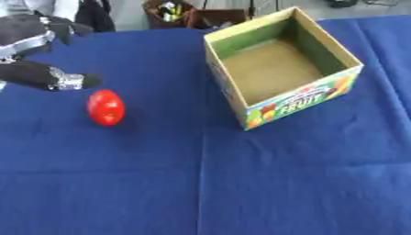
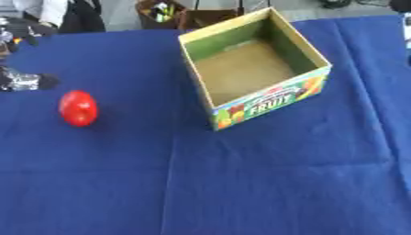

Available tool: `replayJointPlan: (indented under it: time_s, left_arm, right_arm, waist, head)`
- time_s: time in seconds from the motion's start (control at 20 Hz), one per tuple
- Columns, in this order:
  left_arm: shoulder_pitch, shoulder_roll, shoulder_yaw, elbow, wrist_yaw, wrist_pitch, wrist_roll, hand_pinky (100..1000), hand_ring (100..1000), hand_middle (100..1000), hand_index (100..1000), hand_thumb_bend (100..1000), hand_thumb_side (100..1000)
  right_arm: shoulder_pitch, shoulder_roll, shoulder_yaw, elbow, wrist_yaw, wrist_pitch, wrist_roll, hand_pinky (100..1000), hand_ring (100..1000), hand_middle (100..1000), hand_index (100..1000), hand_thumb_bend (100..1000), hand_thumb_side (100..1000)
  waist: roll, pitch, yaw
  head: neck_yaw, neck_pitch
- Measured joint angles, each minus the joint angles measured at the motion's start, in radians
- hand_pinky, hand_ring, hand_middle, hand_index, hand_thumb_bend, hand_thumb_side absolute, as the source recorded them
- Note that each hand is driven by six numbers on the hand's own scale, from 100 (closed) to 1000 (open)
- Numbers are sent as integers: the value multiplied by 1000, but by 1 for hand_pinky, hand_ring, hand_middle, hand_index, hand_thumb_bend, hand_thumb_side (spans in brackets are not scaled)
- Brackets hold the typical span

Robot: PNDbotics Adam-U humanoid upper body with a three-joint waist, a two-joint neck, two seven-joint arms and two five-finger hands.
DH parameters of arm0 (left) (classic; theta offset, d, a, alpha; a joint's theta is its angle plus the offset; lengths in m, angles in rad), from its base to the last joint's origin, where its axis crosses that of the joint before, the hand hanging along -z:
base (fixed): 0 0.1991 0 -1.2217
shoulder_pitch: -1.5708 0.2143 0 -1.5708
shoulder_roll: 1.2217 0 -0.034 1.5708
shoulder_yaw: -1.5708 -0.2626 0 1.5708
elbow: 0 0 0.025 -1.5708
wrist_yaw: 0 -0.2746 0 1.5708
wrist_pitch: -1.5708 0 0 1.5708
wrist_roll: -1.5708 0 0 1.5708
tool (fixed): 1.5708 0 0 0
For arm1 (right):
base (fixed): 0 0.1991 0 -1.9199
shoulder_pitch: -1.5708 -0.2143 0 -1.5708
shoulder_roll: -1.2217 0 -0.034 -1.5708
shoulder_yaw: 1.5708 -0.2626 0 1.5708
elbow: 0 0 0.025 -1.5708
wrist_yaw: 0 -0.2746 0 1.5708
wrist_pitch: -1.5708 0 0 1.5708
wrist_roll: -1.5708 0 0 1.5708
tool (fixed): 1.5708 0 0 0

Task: Pick up objects on the table and place them in the box.

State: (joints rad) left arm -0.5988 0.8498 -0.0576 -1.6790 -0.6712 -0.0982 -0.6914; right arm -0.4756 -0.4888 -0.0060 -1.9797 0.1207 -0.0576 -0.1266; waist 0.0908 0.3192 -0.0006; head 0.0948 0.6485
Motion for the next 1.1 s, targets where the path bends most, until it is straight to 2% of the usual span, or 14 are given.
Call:
replayJointPlan:
  time_s: [0.3,0.5,0.8,1.1]
  left_arm:
    - [-4,11,-8,31,1,-51,-69,704,837,915,1000,766,832]
    - [-5,25,-16,32,-33,-86,-88,724,832,913,1000,685,687]
    - [-5,36,-44,40,-132,-184,-5,700,819,939,1000,691,677]
    - [-11,36,-71,83,-156,-231,53,692,812,930,1000,641,649]
  right_arm:
    - [1,0,0,0,0,0,2,673,716,498,703,146,637]
    - [1,0,0,0,0,1,4,674,717,497,703,150,636]
    - [1,0,0,0,0,1,7,674,717,496,703,154,637]
    - [1,0,0,0,0,0,8,674,719,496,703,158,638]
  waist:
    - [1,0,-2]
    - [2,0,-5]
    - [3,3,-9]
    - [1,10,-13]
  head:
    - [0,0]
    - [1,-1]
    - [5,-1]
    - [10,-1]
